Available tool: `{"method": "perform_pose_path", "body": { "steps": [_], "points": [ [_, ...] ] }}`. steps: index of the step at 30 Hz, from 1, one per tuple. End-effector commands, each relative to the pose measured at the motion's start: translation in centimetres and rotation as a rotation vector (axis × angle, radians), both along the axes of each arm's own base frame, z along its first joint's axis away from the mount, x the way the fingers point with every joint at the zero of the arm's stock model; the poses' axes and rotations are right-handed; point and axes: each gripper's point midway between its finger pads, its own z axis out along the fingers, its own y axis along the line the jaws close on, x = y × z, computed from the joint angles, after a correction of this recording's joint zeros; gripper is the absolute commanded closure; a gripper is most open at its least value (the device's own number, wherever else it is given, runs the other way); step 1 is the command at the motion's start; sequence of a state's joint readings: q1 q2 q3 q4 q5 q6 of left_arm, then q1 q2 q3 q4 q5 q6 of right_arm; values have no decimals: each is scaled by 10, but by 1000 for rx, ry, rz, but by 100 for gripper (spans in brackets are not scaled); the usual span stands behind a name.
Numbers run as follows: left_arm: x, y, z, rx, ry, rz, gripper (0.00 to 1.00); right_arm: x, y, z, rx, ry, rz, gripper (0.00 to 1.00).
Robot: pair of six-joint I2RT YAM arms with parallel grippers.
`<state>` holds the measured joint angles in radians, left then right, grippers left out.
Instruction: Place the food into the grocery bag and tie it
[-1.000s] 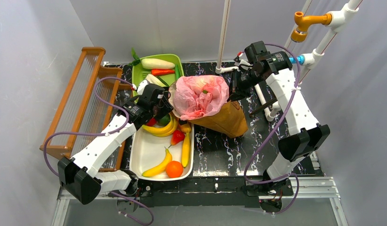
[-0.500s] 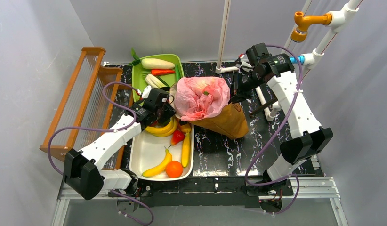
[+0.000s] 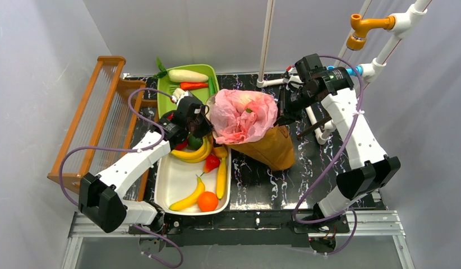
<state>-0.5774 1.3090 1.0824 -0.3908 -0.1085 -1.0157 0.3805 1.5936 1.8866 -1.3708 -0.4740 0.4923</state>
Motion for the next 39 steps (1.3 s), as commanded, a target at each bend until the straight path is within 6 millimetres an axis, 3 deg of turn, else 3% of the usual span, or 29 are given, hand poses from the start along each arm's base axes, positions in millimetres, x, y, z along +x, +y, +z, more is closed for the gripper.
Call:
{"method": "perform_pose_path", "body": {
  "steps": [1,5,9,13,16,19,21,23,30,36,39],
  "points": [
    [-3,-5,66,-6,-118,-113,100,-23,-3,27,45,-27,10,99],
    [-9,-4,109,-8,-203,-172,100,-36,-10,34,39,-38,-3,99],
    [-17,-15,130,-4,-237,-298,100,-52,-16,30,37,-23,-7,99],
    [-23,-25,143,-13,-254,-387,100,-69,-22,13,22,31,-12,99],
    [-27,-28,138,0,-245,-441,100,-76,-27,-10,2,61,-26,99],
    [-32,-29,112,22,-185,-471,100,-84,-31,-47,-32,125,-34,99],
    [-38,-30,93,31,-138,-486,100,-89,-32,-62,-39,165,-27,99],
    [-43,-31,86,24,-109,-499,100,-89,-35,-60,-61,160,-19,99],
    [-47,-34,118,6,-192,-545,100,-80,-35,-9,-17,8,-48,99],
    [-53,-31,98,30,-135,-559,100,-88,-33,-31,-19,78,-24,99],
    [-56,-30,97,23,-137,-555,100,-90,-35,-32,-16,67,-25,92]
  ]
}}
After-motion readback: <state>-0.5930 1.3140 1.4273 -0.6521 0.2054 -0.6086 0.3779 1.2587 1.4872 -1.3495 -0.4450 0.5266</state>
